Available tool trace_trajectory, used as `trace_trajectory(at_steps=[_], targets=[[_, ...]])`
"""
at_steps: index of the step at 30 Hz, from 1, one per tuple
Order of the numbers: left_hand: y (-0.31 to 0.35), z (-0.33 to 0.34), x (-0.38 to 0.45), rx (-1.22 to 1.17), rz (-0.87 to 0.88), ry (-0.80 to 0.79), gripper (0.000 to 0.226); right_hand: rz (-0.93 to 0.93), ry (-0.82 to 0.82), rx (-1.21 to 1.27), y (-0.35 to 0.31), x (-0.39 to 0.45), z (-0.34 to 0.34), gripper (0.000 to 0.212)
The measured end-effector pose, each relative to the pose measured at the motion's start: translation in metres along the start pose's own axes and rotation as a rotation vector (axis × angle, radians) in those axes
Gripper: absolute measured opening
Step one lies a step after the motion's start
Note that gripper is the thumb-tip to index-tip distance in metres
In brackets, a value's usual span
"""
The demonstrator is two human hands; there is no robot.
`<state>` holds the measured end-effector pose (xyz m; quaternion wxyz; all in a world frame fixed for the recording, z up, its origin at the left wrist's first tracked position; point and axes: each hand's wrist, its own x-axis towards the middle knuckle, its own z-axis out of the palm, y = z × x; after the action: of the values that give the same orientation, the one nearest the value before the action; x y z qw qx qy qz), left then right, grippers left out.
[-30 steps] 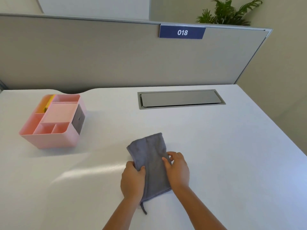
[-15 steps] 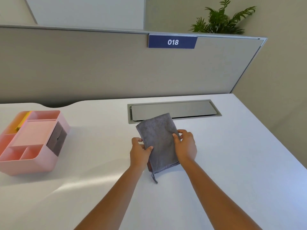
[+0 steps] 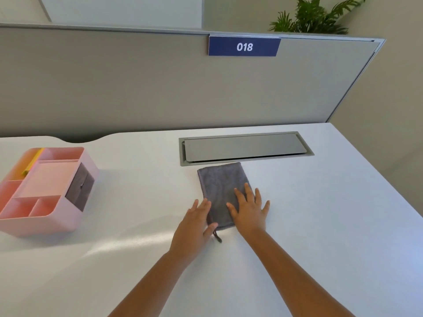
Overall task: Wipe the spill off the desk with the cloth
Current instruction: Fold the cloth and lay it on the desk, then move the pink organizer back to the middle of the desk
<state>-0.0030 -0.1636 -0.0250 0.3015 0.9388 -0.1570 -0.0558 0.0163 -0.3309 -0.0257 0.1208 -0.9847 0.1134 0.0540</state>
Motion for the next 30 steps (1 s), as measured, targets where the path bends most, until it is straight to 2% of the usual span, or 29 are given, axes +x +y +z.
trace_trajectory(at_steps=[2, 3, 5, 6, 8, 11, 16, 19, 23, 26, 28, 30], targets=[[-0.014, -0.017, -0.021, -0.187, -0.089, 0.248, 0.054, 0.002, 0.093, 0.11, -0.003, -0.013, 0.0, 0.054], [-0.023, -0.027, -0.034, -0.271, -0.196, 0.401, 0.048, -0.009, 0.13, 0.169, -0.008, -0.022, 0.002, 0.053], [-0.045, -0.049, -0.057, -0.427, -0.498, 0.652, 0.031, -0.046, 0.15, 0.263, -0.02, -0.042, 0.009, 0.055], [-0.055, -0.06, -0.063, -0.478, -0.656, 0.727, 0.029, -0.061, 0.142, 0.294, -0.023, -0.051, 0.013, 0.057], [-0.079, -0.087, -0.077, -0.508, -0.9, 0.829, 0.043, -0.098, 0.124, 0.347, -0.037, -0.066, 0.02, 0.061], [-0.103, -0.131, -0.087, -0.683, -1.042, 1.015, 0.067, -0.148, 0.108, 0.365, -0.062, -0.081, 0.027, 0.064], [-0.129, -0.176, -0.065, -0.932, -1.05, 1.066, 0.08, -0.211, 0.092, 0.358, -0.085, -0.092, 0.033, 0.066], [-0.14, -0.189, -0.054, -0.998, -1.151, 1.026, 0.07, -0.211, 0.102, 0.363, -0.091, -0.095, 0.033, 0.066], [-0.153, -0.192, -0.051, -0.833, -1.111, 0.924, 0.06, -0.159, 0.12, 0.423, -0.093, -0.099, 0.032, 0.069], [-0.158, -0.195, -0.052, -0.684, -1.176, 0.877, 0.05, -0.123, 0.138, 0.465, -0.093, -0.103, 0.031, 0.069], [-0.156, -0.198, -0.053, -0.705, -1.161, 0.875, 0.045, -0.125, 0.138, 0.486, -0.093, -0.103, 0.03, 0.07], [-0.156, -0.2, -0.056, -0.839, -1.115, 0.885, 0.046, -0.129, 0.134, 0.508, -0.093, -0.1, 0.028, 0.07]])
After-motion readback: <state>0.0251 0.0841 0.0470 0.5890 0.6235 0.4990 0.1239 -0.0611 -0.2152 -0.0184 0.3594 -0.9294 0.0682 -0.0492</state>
